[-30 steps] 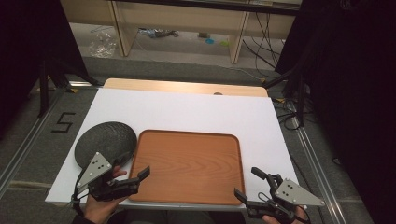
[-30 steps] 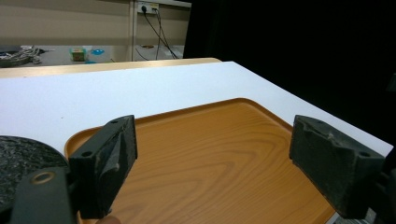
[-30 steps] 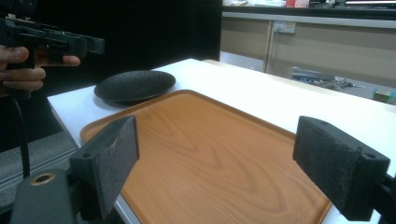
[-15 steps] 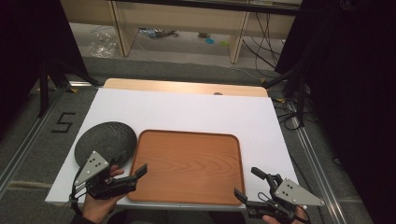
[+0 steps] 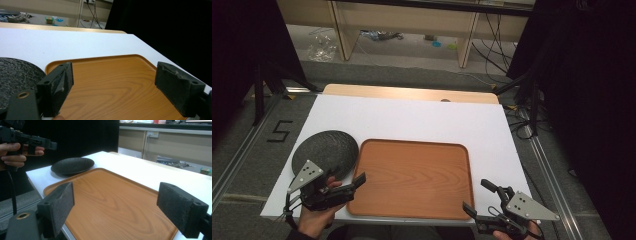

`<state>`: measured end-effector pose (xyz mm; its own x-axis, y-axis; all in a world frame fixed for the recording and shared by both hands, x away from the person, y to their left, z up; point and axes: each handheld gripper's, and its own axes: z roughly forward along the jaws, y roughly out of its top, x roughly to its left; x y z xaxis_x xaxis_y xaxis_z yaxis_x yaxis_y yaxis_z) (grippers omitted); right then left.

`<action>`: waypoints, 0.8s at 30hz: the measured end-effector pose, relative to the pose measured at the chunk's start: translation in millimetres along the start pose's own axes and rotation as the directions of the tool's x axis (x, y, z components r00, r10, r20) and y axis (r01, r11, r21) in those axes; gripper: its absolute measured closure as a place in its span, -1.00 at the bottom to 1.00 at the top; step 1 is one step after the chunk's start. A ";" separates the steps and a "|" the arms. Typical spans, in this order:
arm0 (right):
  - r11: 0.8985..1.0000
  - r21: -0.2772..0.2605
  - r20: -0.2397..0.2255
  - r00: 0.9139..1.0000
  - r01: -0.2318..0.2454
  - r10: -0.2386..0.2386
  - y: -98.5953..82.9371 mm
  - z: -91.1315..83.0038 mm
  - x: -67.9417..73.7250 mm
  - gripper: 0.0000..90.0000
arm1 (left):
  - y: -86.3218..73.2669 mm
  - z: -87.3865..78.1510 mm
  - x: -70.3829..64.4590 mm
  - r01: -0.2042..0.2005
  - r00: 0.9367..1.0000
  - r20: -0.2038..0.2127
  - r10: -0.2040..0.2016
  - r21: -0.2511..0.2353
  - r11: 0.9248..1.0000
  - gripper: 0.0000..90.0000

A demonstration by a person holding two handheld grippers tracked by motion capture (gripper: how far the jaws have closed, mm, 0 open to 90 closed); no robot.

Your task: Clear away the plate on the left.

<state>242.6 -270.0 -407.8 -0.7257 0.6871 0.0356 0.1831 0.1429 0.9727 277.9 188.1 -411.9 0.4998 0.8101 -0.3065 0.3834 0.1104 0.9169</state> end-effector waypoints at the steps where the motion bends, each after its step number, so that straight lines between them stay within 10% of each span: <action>1: 1.000 0.002 0.002 1.000 0.000 0.000 0.1 -0.1 0.0 -0.66 | 0.1 0.0 0.4 0.005 1.000 -0.002 -0.005 -0.001 1.000 -0.66; 24: 1.000 0.024 -0.015 1.000 0.007 -0.006 0.8 -0.9 0.2 -0.66 | 8.4 -6.8 31.4 0.069 0.992 -0.107 -0.069 0.003 0.998 -0.66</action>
<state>242.0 -270.4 -406.8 -0.7364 0.6757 0.0328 0.1939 0.1644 0.9672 291.5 218.3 -412.1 0.3866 0.8573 -0.3398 0.4197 0.1646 0.8926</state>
